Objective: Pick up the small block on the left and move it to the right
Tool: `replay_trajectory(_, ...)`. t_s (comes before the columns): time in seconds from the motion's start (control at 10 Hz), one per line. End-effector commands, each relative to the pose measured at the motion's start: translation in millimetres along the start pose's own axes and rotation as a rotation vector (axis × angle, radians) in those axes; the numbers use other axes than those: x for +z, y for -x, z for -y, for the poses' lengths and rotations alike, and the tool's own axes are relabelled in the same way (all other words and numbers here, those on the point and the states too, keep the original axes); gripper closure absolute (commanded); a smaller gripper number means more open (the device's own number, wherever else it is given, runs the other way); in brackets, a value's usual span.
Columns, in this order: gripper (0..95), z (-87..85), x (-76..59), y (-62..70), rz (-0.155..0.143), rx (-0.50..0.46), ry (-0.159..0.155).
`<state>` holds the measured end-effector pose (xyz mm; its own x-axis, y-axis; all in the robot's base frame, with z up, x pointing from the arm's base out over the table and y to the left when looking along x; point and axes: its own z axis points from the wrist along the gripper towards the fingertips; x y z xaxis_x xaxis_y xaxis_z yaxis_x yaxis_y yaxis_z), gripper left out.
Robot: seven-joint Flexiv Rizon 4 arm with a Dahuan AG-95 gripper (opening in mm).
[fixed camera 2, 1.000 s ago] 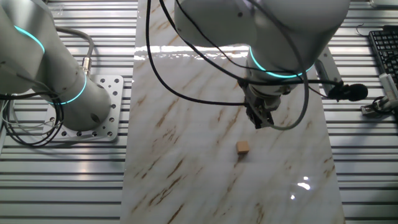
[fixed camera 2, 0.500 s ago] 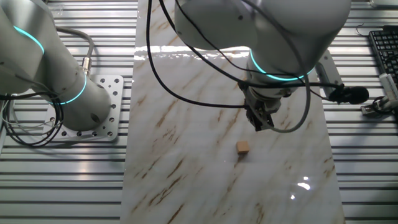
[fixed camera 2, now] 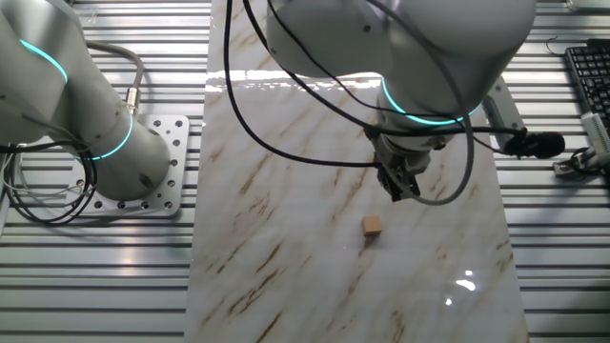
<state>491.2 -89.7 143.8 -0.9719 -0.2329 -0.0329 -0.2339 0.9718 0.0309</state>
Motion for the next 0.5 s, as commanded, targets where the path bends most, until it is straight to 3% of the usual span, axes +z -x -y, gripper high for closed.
replay_trajectory(0.1, 95.0, 0.2, 0.1, 1.1, 0.007, -0.003, -0.006)
replay_trajectory(0.3, 95.0, 0.2, 0.1, 1.1, 0.031, 0.005, 0.006)
replay_trajectory(0.5, 95.0, 0.2, 0.1, 1.1, 0.033, 0.011, 0.008)
